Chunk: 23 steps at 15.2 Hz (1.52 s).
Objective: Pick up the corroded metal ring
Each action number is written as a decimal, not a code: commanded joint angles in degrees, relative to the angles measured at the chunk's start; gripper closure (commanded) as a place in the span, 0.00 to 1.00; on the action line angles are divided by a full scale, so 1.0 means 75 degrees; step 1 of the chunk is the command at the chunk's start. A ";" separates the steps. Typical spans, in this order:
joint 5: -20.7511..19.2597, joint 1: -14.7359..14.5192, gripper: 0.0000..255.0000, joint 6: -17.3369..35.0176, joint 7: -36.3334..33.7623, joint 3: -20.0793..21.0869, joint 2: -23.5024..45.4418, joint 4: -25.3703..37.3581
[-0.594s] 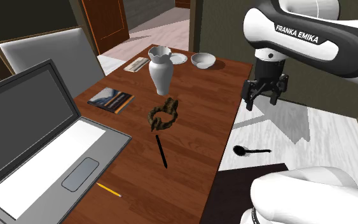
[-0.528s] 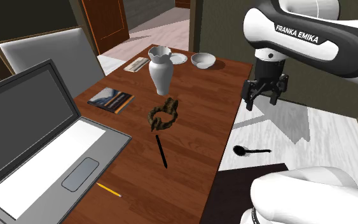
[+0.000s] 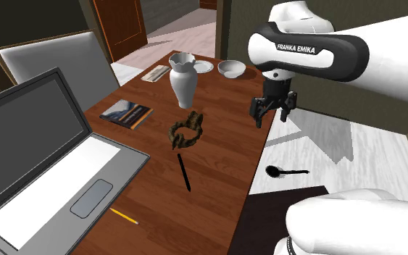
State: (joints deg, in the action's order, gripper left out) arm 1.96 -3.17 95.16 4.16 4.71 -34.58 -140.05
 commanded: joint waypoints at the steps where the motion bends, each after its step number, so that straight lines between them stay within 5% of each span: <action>1: 0.0126 -0.0084 0.00 0.0478 -0.0182 0.0177 0.0447 0.0055; 12: 0.0248 -0.0383 0.00 0.2728 -0.1064 0.0955 0.3231 0.0987; 23: -0.0478 -0.0805 0.00 0.4011 -0.2114 0.1341 0.6297 0.3097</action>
State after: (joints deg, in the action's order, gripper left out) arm -0.93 -8.66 124.59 -10.72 14.57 10.34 -118.69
